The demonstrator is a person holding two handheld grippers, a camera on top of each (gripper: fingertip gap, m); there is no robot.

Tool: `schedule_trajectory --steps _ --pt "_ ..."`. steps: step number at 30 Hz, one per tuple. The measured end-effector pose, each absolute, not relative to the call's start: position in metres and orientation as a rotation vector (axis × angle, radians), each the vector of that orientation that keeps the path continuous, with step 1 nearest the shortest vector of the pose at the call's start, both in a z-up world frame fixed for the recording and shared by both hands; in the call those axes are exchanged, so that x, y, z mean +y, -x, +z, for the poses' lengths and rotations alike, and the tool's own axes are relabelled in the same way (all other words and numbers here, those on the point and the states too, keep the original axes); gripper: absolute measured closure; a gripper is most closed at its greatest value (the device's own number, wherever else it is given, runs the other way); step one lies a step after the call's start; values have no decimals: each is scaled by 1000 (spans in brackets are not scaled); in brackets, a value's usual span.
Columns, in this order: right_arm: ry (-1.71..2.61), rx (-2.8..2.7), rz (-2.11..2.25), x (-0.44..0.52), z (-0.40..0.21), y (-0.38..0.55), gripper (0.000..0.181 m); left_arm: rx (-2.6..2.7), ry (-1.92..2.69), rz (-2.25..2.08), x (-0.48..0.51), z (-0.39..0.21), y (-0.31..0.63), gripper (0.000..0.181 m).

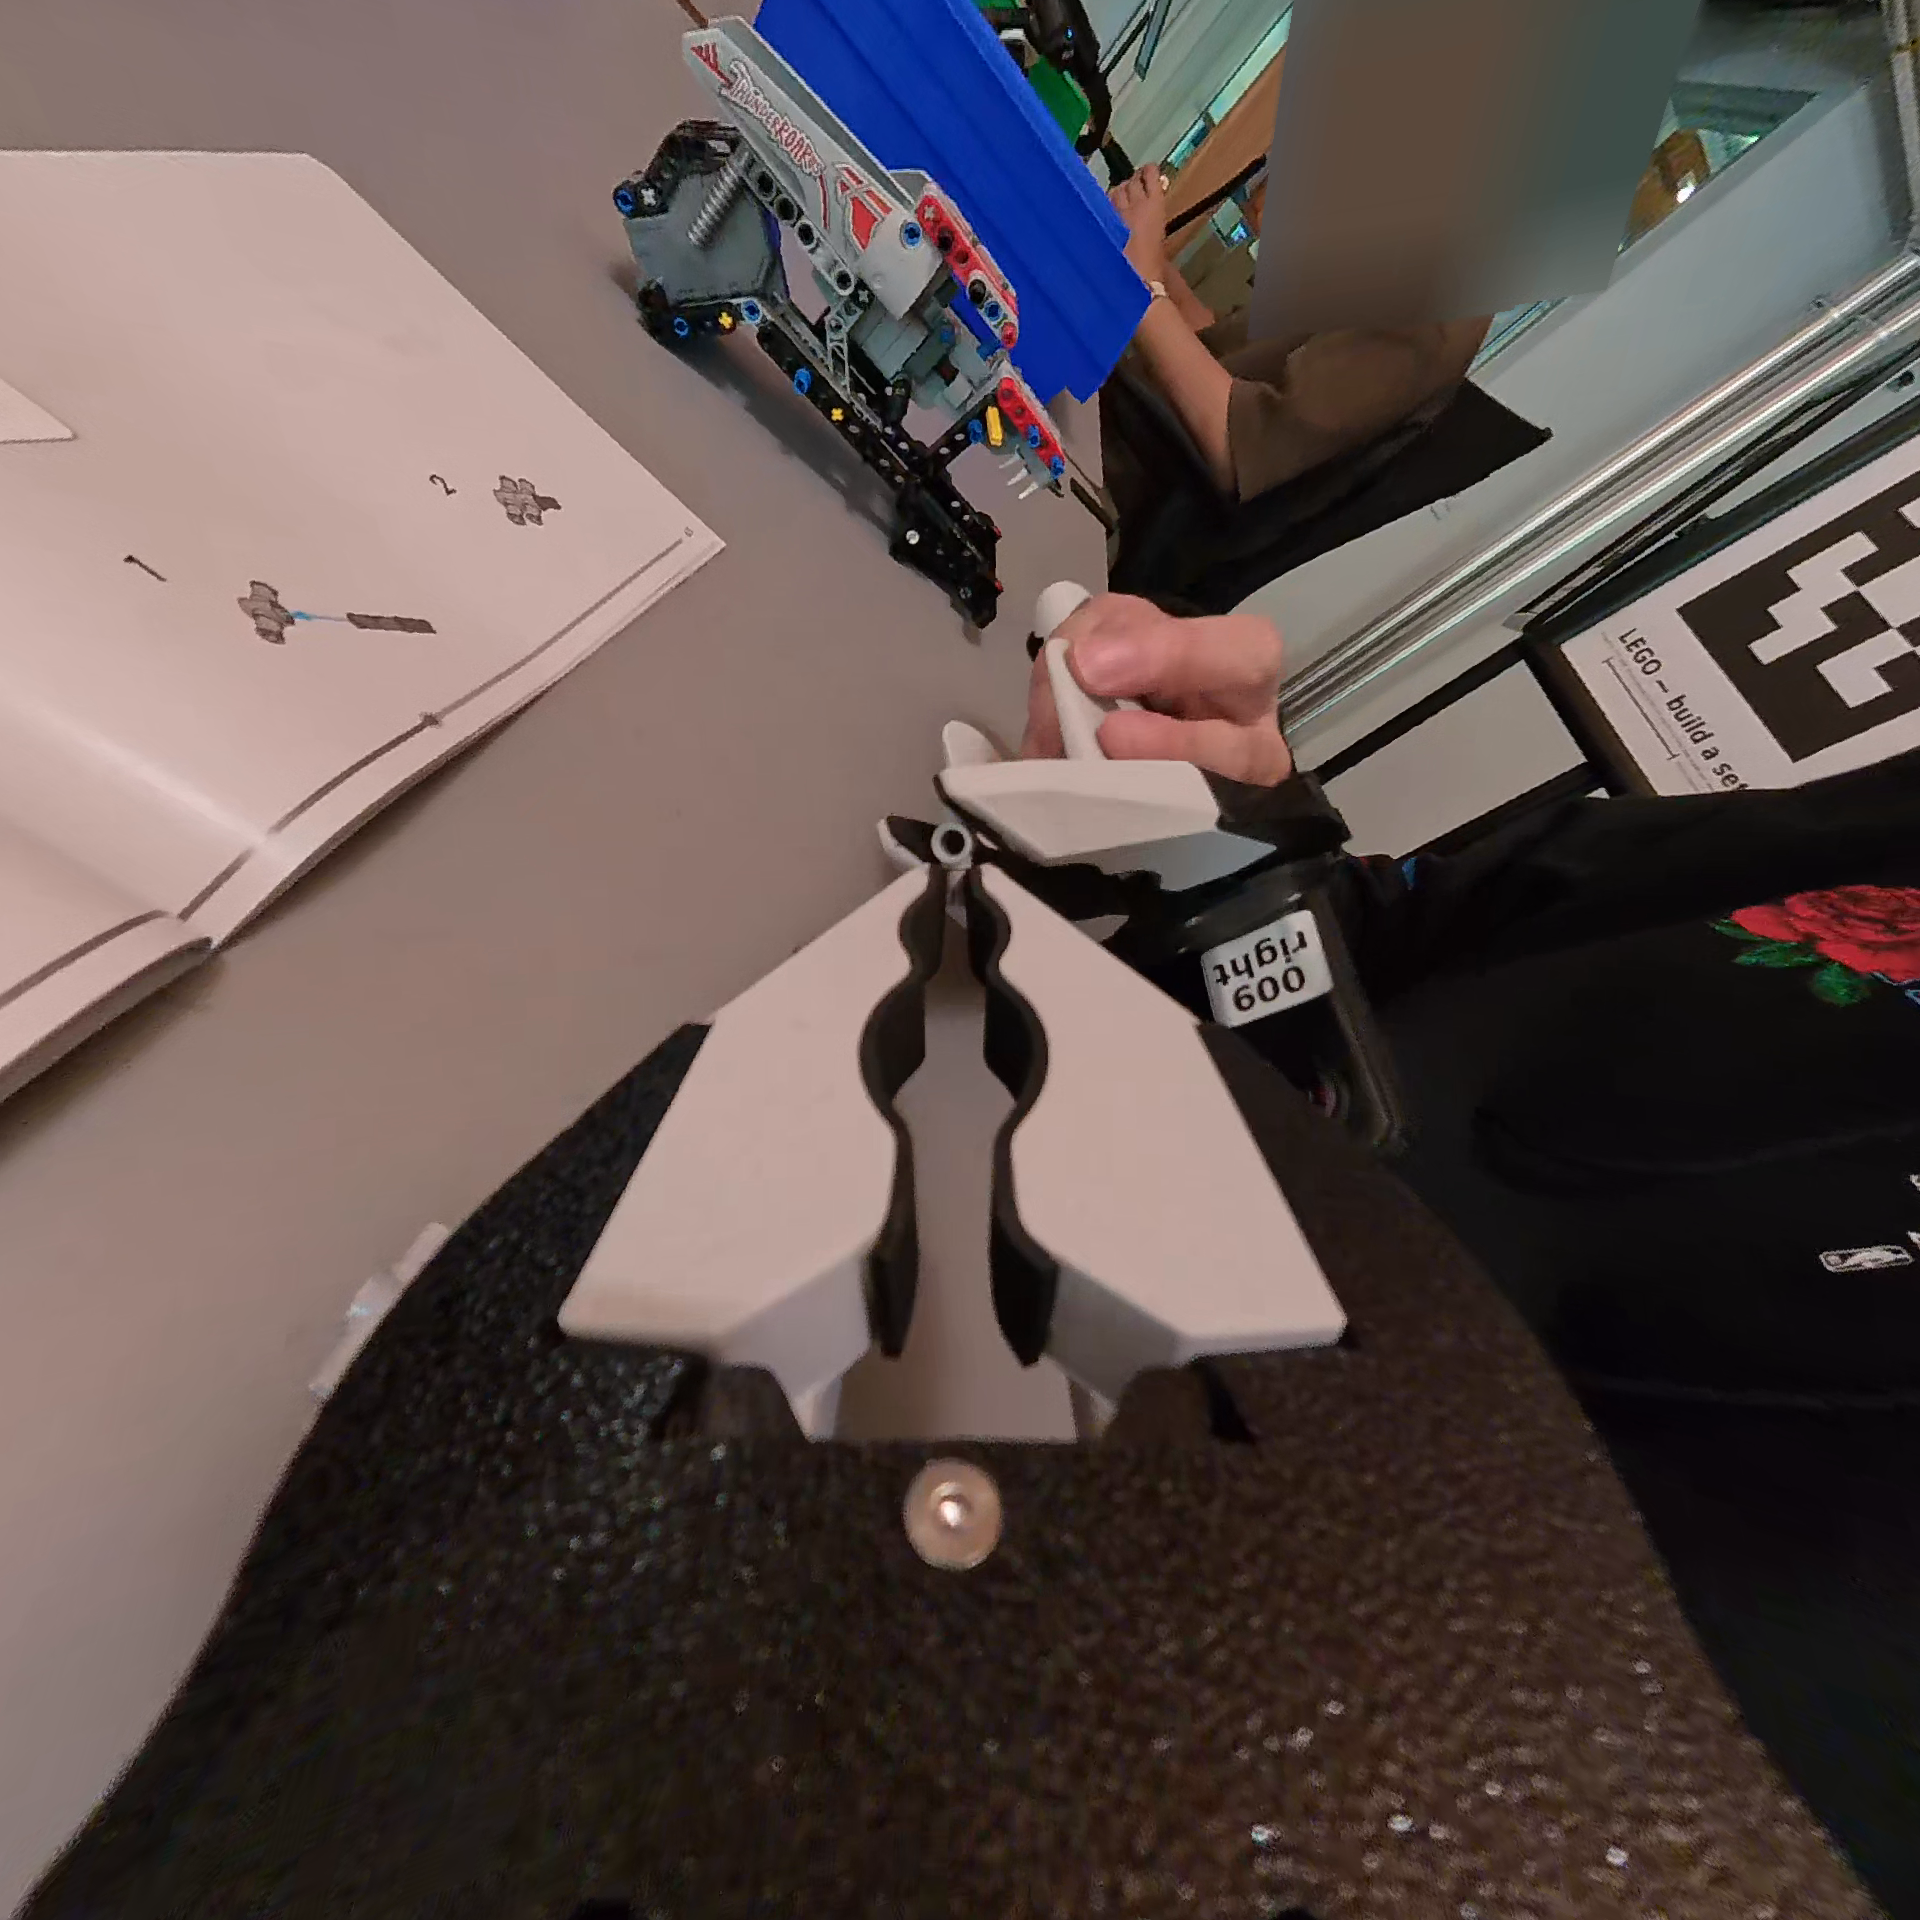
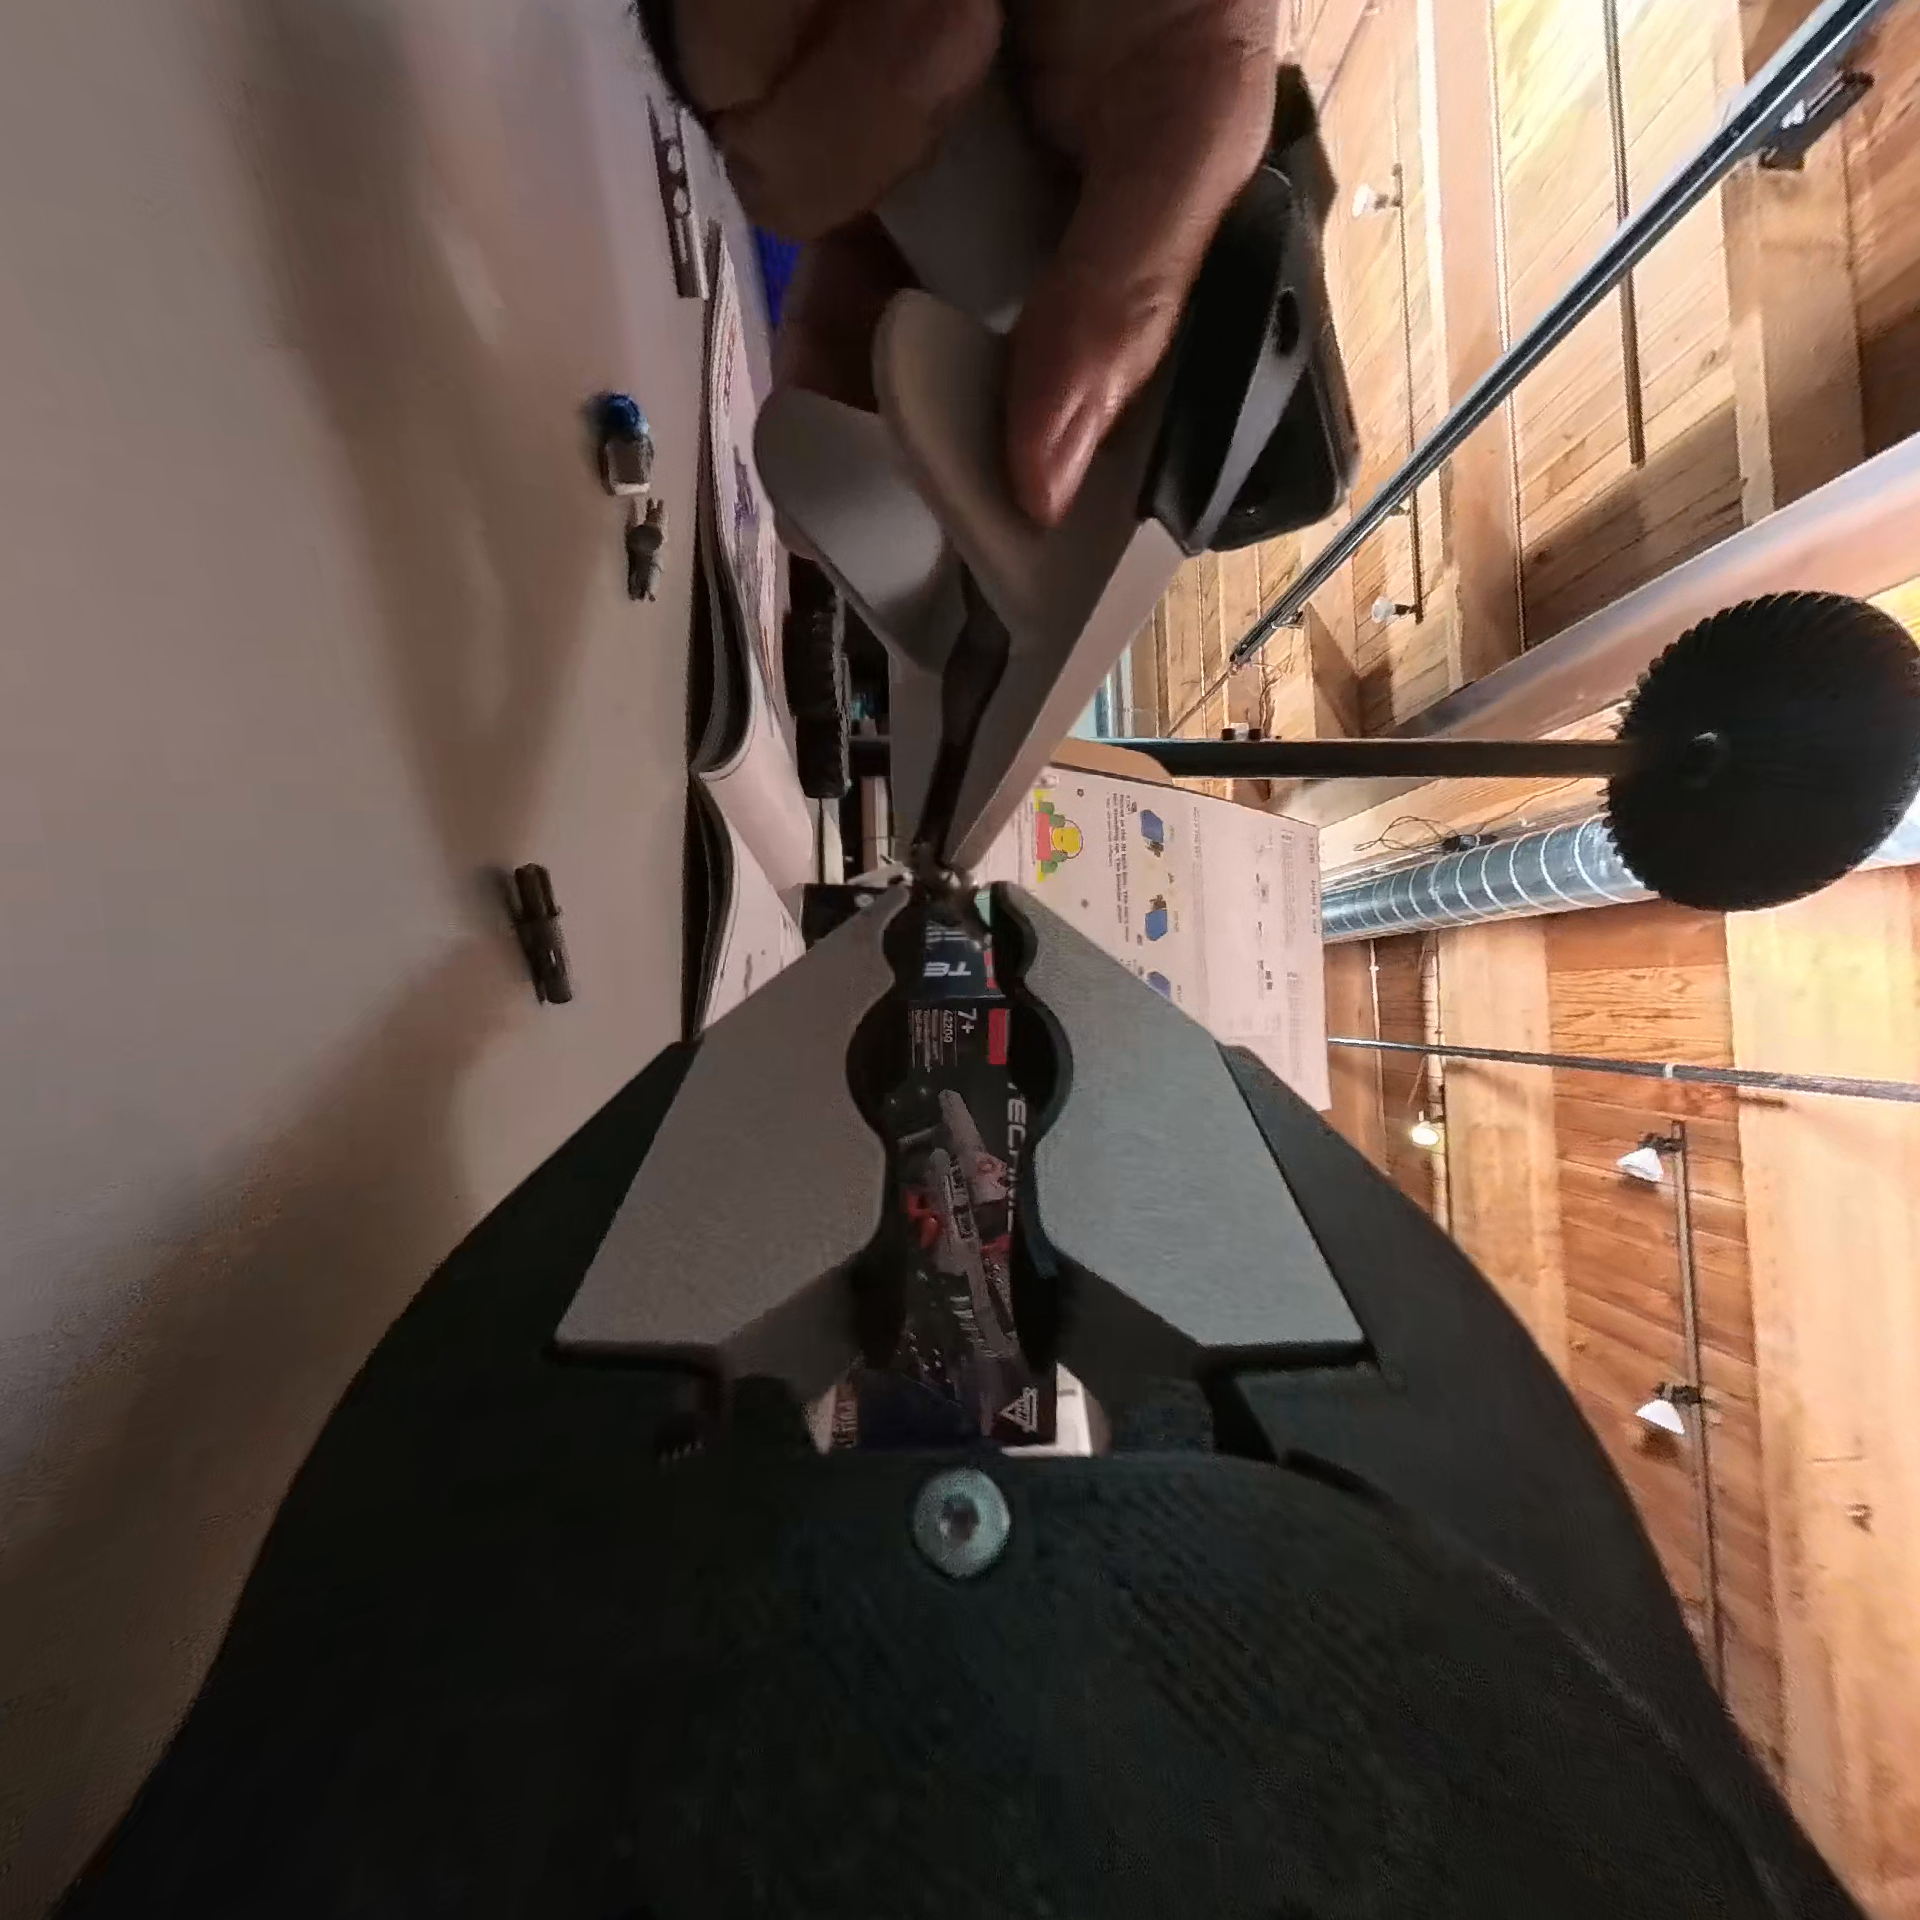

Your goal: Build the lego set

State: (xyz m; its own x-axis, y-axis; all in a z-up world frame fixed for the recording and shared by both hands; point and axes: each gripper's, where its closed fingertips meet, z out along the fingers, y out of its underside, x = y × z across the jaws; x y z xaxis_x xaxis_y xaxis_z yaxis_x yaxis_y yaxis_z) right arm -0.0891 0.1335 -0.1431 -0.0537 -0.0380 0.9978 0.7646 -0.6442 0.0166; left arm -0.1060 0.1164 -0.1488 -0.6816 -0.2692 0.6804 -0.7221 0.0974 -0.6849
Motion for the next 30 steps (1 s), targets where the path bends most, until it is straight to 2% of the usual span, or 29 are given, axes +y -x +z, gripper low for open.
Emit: schedule_trajectory --steps 6,11,17,21,25,30 --pt "1696 -716 -1668 132 -147 86 175 -2065 -942 1675 119 -145 101 180" --pt "1781 -497 -1405 125 -149 80 175 -2394 -776 1836 126 -130 93 170" --pt "1739 -364 -1149 117 -134 86 174 -2765 -359 1851 118 -134 102 160" --pt "1759 -366 -981 116 -136 96 175 -2880 -54 1966 110 -125 108 167" --pt "1756 -352 -814 116 -133 106 175 -3219 319 1770 110 -141 112 165" --pt "1784 -373 -746 115 -135 111 175 -3338 481 1772 105 -133 114 164"
